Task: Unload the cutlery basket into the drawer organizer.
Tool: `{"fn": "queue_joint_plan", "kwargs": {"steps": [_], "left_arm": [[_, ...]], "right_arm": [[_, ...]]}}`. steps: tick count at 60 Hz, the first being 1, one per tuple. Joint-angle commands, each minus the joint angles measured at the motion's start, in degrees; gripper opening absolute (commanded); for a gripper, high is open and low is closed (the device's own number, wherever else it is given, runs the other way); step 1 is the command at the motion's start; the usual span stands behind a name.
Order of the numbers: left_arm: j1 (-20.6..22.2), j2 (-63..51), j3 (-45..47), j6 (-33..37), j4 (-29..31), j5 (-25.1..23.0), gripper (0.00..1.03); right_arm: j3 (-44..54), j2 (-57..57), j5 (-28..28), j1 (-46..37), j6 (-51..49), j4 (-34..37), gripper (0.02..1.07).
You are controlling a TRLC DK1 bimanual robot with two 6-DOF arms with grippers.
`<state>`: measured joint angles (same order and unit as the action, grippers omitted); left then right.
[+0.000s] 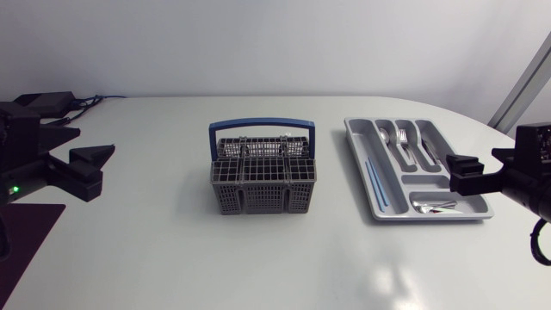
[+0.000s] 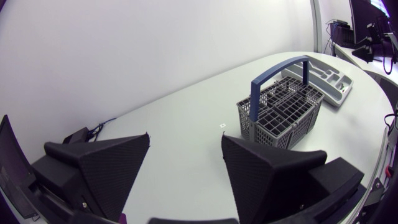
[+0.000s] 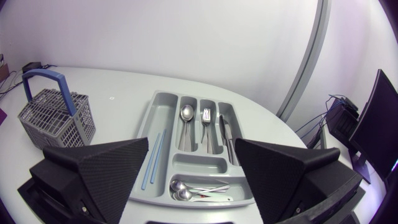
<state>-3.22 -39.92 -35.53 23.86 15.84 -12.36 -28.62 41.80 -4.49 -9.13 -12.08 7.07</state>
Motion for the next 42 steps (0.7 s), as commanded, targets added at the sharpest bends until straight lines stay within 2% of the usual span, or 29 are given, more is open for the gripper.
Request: {"fn": "queue_joint_plan", "kwargs": {"steps": [1,24,42], "left_arm": [[-0.47,2.13,2.48,-1.71,0.34,-0.03,0.99],[-1.17,14.08,8.55,-2.85,-2.48,-0.03,0.99],[0.17,22.05,16.86,-9.28,-6.56,3.76,0.99]], "right_arm": [[2.61,-2.87,-0.25,-0.37,-0.93,-0.83,1.02],[7.97,-13.06,-0.43,0.07,-1.02,-0.13,1.02],[14.35,-21.97,1.01,2.84,2.99,-2.25,1.02]]}}
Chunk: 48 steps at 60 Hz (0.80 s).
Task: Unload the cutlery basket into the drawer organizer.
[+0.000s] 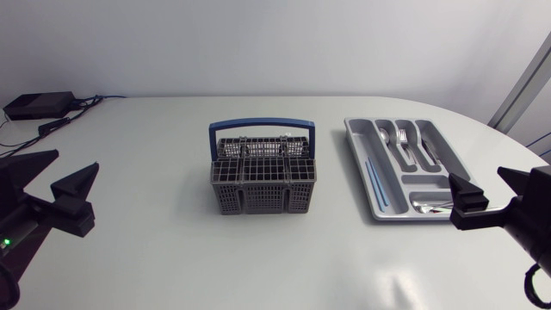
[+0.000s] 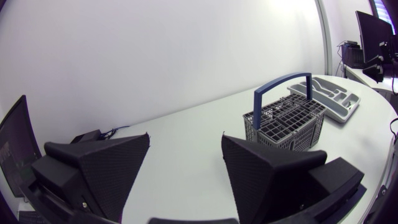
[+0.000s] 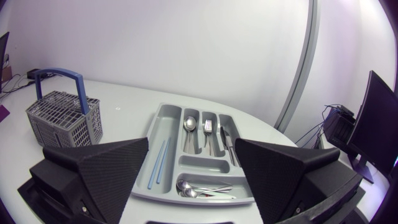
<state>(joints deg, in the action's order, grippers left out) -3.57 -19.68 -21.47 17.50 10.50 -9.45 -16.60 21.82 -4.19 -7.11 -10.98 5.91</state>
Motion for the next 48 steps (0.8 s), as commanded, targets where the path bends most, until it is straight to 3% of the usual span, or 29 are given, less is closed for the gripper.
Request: {"fn": "queue_joint_plan", "kwargs": {"steps": [1,38,48], "left_arm": [[0.61,2.32,3.34,-3.34,-1.50,1.10,0.99],[3.45,18.95,20.71,-16.90,-10.12,9.10,0.99],[3.57,19.68,21.47,-17.50,-10.50,9.45,0.99]], "right_arm": [[2.74,-2.57,0.81,1.01,2.16,-1.23,1.02],[16.02,-21.01,4.04,6.86,10.61,-5.72,1.02],[16.60,-21.82,4.19,7.11,10.98,-5.91,1.02]]}}
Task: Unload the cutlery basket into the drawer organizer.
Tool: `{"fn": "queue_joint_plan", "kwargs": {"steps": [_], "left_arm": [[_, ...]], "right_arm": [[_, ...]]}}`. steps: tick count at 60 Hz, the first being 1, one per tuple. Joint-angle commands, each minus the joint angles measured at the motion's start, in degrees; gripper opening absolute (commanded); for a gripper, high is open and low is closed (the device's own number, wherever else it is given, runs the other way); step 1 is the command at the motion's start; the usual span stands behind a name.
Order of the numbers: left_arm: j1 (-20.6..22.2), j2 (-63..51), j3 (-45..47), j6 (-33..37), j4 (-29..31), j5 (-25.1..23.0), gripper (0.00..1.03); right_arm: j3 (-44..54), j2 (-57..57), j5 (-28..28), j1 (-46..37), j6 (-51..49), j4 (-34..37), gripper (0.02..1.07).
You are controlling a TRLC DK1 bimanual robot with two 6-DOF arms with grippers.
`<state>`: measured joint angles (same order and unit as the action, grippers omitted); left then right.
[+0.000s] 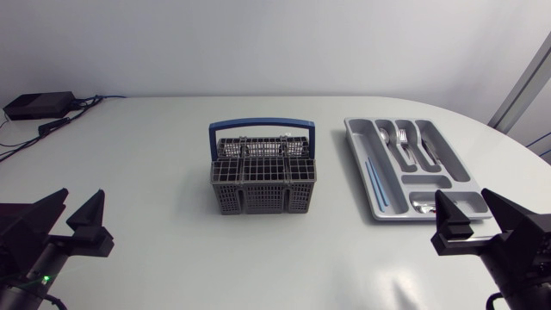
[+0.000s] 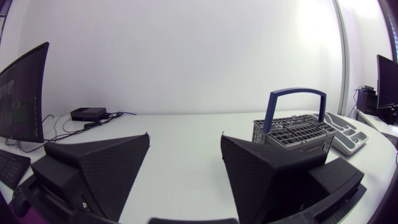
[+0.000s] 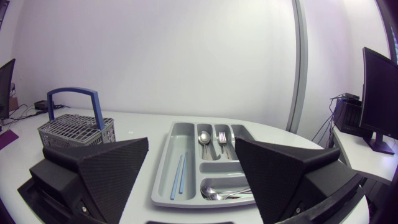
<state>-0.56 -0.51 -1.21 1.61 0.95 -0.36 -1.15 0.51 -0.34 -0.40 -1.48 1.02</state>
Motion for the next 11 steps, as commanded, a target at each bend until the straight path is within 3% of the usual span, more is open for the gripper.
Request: {"fn": "queue_joint_plan", "kwargs": {"steps": [1,11], "left_arm": [[0.56,0.51,1.21,-1.61,-0.95,0.36,0.99],[0.56,0.51,1.21,-1.61,-0.95,0.36,0.99]], "right_arm": [[1.15,-0.51,0.34,0.40,1.48,-1.02,1.02],[1.15,-0.51,0.34,0.40,1.48,-1.02,1.02]]}}
